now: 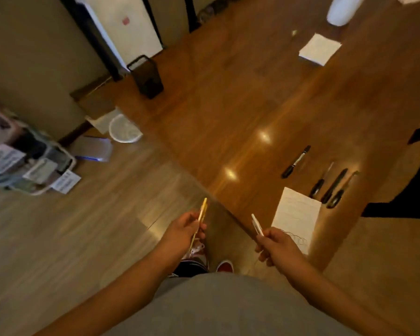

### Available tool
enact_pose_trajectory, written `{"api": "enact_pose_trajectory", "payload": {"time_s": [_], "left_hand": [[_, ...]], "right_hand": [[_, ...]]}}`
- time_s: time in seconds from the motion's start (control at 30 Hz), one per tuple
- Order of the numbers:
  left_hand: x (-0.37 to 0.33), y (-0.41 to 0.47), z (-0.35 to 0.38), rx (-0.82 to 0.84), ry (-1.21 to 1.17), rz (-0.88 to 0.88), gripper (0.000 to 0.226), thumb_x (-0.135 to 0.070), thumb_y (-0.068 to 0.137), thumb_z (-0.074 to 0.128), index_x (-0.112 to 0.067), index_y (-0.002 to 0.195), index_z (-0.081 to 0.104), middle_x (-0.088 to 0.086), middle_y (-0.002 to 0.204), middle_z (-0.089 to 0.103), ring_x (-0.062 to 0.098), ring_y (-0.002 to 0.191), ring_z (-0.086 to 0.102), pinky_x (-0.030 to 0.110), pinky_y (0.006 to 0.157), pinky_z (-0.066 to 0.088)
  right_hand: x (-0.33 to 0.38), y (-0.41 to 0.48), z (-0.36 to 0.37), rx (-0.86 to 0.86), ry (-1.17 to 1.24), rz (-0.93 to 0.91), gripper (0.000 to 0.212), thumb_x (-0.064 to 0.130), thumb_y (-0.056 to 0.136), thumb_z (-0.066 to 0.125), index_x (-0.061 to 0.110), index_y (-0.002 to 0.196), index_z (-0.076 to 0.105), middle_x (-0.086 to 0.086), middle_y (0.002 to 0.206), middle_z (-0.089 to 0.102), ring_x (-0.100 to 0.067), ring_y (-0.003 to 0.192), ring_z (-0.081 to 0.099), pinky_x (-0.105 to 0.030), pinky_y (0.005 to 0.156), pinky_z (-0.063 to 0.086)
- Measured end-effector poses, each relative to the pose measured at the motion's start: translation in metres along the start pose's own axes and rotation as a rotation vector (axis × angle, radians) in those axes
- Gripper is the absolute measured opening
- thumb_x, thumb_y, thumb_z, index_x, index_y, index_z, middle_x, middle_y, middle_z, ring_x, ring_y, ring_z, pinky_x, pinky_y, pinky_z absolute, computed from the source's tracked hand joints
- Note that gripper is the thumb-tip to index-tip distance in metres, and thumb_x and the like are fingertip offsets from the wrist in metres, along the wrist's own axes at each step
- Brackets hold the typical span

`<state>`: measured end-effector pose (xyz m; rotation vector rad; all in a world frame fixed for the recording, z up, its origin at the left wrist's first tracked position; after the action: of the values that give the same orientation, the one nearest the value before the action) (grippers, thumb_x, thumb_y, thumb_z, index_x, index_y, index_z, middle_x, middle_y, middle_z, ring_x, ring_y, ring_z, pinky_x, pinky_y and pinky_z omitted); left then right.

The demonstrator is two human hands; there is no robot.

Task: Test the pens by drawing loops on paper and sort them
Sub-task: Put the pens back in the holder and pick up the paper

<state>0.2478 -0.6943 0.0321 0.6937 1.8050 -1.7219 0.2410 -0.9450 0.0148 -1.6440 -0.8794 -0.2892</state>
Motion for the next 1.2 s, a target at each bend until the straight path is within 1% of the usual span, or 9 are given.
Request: {"api": "enact_pose_trajectory", "payload": {"time_s": [0.17, 0.27, 0.4, 0.53, 0.67, 0.8, 0.93, 1.07, 1.2], "left_hand": [[0.034, -0.040, -0.094, -0.205, -0.142, -0.018, 0.024, -0.003, 0.101, 0.039, 0.001, 0.120, 0.053, 0.011, 0.088, 0.059, 0.015, 0.066, 0.052, 0.016, 0.046, 0.043], [0.062, -0.068, -0.158, -0.322, -0.244, -0.050, 0.024, -0.001, 0.101, 0.038, 0.003, 0.119, 0.053, 0.012, 0.086, 0.057, 0.015, 0.067, 0.051, 0.019, 0.049, 0.043], [0.101, -0.096, -0.240, -0.458, -0.342, -0.082, 0.024, 0.000, 0.101, 0.037, 0.004, 0.117, 0.054, 0.009, 0.082, 0.059, 0.014, 0.065, 0.052, 0.018, 0.052, 0.044], [0.130, -0.106, -0.318, -0.525, -0.366, -0.116, 0.024, -0.005, 0.102, 0.038, -0.003, 0.113, 0.059, 0.010, 0.088, 0.062, 0.019, 0.076, 0.056, 0.027, 0.065, 0.045], [0.142, -0.096, -0.391, -0.517, -0.349, -0.120, 0.022, -0.009, 0.101, 0.041, -0.012, 0.108, 0.062, 0.011, 0.093, 0.066, 0.016, 0.075, 0.060, 0.027, 0.066, 0.047], [0.135, -0.074, -0.447, -0.477, -0.317, -0.103, 0.022, -0.011, 0.100, 0.042, -0.019, 0.107, 0.062, 0.006, 0.093, 0.067, 0.014, 0.075, 0.061, 0.028, 0.065, 0.047], [0.109, -0.044, -0.488, -0.480, -0.326, -0.079, 0.022, -0.011, 0.099, 0.044, -0.021, 0.105, 0.063, 0.004, 0.090, 0.068, 0.014, 0.074, 0.062, 0.027, 0.063, 0.047], [0.065, -0.001, -0.508, -0.441, -0.313, -0.042, 0.022, -0.009, 0.100, 0.043, -0.019, 0.106, 0.061, 0.004, 0.089, 0.067, 0.014, 0.074, 0.061, 0.025, 0.061, 0.048], [0.006, 0.051, -0.524, -0.412, -0.289, -0.008, 0.021, -0.006, 0.100, 0.042, -0.014, 0.107, 0.060, 0.007, 0.090, 0.065, 0.015, 0.074, 0.058, 0.026, 0.063, 0.046]], "right_hand": [[0.046, 0.003, 0.082, 0.169, -0.140, -0.074, 0.013, 0.024, 0.098, 0.054, 0.017, 0.093, 0.064, -0.006, 0.083, 0.071, -0.020, 0.070, 0.066, -0.027, 0.058, 0.049], [0.085, 0.005, 0.152, 0.279, -0.217, -0.110, 0.014, 0.021, 0.098, 0.054, 0.014, 0.094, 0.065, -0.006, 0.080, 0.071, -0.018, 0.067, 0.062, -0.032, 0.061, 0.048], [0.135, 0.007, 0.254, 0.365, -0.315, -0.165, 0.013, 0.013, 0.098, 0.052, 0.005, 0.096, 0.063, -0.009, 0.075, 0.066, -0.016, 0.060, 0.059, -0.026, 0.052, 0.043], [0.184, 0.014, 0.348, 0.384, -0.396, -0.202, 0.012, 0.014, 0.098, 0.053, 0.008, 0.095, 0.063, -0.007, 0.076, 0.066, -0.013, 0.058, 0.059, -0.019, 0.045, 0.043], [0.222, 0.021, 0.415, 0.379, -0.399, -0.194, 0.012, 0.018, 0.098, 0.054, 0.011, 0.096, 0.064, -0.007, 0.080, 0.069, -0.013, 0.061, 0.061, -0.021, 0.049, 0.045], [0.251, 0.028, 0.447, 0.350, -0.387, -0.166, 0.013, 0.018, 0.098, 0.054, 0.011, 0.095, 0.064, -0.006, 0.079, 0.068, -0.014, 0.061, 0.061, -0.023, 0.051, 0.046], [0.272, 0.044, 0.448, 0.293, -0.377, -0.125, 0.012, 0.018, 0.098, 0.054, 0.011, 0.096, 0.065, -0.008, 0.081, 0.067, -0.016, 0.066, 0.061, -0.024, 0.054, 0.047], [0.285, 0.072, 0.434, 0.229, -0.350, -0.068, 0.013, 0.017, 0.097, 0.056, 0.010, 0.094, 0.066, -0.010, 0.081, 0.069, -0.021, 0.071, 0.061, -0.033, 0.065, 0.047], [0.301, 0.109, 0.418, 0.190, -0.319, -0.036, 0.013, 0.019, 0.098, 0.055, 0.012, 0.095, 0.065, -0.012, 0.086, 0.070, -0.020, 0.072, 0.062, -0.028, 0.060, 0.048]]}}
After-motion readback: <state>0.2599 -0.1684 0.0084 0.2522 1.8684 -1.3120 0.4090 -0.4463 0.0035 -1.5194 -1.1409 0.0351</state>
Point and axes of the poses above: each hand's wrist, its own y-axis towards the middle knuckle, its own z-axis out of the palm, x = y × z, the point moved 10 cm from there along y, towards the middle knuckle
